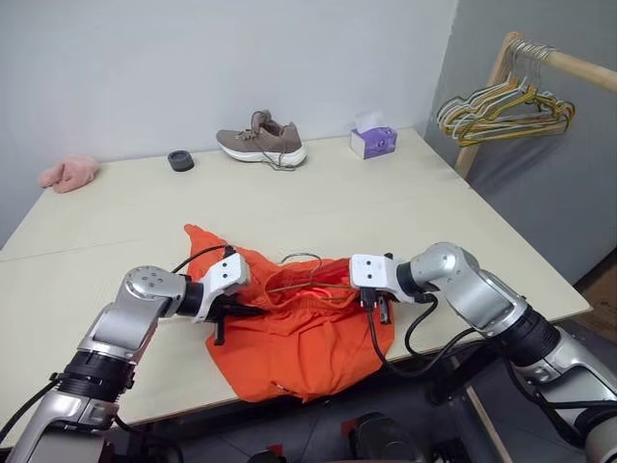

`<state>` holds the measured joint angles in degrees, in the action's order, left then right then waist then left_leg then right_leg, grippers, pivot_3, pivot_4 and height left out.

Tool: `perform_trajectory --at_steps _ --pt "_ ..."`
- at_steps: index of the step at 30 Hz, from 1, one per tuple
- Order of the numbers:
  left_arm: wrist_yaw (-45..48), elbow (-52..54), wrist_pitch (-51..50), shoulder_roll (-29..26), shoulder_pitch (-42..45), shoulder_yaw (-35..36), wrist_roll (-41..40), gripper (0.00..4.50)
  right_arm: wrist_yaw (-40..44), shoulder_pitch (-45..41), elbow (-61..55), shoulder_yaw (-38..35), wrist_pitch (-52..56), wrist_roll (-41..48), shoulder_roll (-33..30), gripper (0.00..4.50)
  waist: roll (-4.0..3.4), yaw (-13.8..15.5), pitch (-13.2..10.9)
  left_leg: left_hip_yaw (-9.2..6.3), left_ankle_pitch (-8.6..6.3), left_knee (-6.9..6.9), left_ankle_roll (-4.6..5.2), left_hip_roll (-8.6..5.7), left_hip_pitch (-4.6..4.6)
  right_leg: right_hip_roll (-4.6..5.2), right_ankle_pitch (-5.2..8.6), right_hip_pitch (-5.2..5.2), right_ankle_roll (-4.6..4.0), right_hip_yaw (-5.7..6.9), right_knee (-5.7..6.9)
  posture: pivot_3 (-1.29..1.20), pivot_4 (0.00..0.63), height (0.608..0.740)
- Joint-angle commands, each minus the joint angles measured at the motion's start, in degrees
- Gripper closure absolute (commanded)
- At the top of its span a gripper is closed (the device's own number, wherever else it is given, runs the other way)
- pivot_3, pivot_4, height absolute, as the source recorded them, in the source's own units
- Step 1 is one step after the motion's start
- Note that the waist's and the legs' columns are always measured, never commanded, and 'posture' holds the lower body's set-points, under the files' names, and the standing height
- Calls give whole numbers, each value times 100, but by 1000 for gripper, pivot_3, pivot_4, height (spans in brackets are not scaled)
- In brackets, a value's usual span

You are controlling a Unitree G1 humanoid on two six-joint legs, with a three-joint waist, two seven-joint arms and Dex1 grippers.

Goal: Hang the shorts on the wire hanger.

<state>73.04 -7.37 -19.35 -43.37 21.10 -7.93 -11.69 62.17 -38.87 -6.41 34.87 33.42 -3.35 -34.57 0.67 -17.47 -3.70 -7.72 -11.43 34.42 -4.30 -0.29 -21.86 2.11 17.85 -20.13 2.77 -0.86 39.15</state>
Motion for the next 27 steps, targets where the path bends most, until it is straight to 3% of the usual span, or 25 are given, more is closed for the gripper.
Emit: perform_trajectory --at_steps 1,7,17,27 --pt "-14 14 -28 -3 238 321 -289 3176 97 -84 -276 -312 -3 93 -66 4500 -1 -2 0 1 0 1 0 0 0 0 0 0 1 -1 1 -294 0 740" --pt "-397 -550 231 -59 436 910 -434 1386 129 144 -495 -703 389 282 -289 4500 2 -17 1 2 0 9 0 -1 0 1 -2 2 3 -3 3 -305 0 740" --pt "-1107 -1183 472 -121 516 1863 -663 1386 -447 1051 -866 -1954 1745 913 -564 4500 4 -12 3 4 0 16 0 -4 -3 6 -3 3 4 -4 3 -306 0 740" --pt "-988 1190 -990 597 42 1404 -1925 1386 -1539 1967 -1679 -3747 3445 1525 -536 4500 5 -7 4 9 -1 28 -1 -5 -9 8 -6 6 10 -8 1 -358 0 740"
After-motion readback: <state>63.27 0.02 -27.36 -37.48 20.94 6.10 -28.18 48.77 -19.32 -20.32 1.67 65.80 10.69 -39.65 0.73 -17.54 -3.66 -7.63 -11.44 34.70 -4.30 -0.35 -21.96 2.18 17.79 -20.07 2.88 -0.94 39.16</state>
